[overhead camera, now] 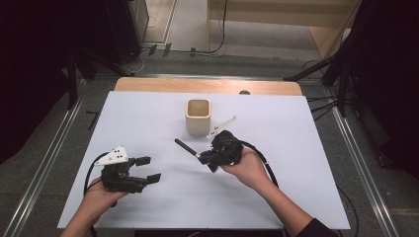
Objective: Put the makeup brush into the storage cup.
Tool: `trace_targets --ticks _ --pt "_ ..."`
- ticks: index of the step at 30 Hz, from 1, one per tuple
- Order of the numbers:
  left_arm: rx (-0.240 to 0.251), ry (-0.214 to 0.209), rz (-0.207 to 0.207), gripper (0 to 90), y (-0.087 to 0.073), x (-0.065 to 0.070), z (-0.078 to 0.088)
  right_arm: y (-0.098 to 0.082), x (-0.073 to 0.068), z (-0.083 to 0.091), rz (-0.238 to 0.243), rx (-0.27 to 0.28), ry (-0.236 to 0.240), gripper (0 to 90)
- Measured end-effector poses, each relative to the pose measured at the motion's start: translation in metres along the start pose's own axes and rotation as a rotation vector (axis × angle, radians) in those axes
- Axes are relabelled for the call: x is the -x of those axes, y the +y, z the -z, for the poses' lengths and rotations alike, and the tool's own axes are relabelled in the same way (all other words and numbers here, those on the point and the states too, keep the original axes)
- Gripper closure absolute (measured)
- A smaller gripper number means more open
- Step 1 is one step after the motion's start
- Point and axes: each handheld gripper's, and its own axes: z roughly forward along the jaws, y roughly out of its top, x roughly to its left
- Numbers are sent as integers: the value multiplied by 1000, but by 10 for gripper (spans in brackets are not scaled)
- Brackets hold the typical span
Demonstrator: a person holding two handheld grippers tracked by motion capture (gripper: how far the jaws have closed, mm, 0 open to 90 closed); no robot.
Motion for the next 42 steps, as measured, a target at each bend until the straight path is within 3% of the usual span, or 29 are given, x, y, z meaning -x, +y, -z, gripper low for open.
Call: trace_targets --ticks 4,9,21,29,38,42 --pt "-10 -14 -23 224 3 1 -2 -7 2 3 14 -3 7 791" --pt "33 -34 -24 229 7 2 0 -13 5 12 32 -10 5 790" --pt "-30 -68 -29 224 13 3 -4 -23 8 30 69 38 41 790" --pt "-46 -83 -38 219 17 6 -8 -31 9 39 109 35 49 790" --pt "-72 -120 -74 213 26 12 -14 -43 9 48 160 25 45 789" --pt "-82 -125 -90 211 30 15 -18 -52 10 55 153 23 42 789"
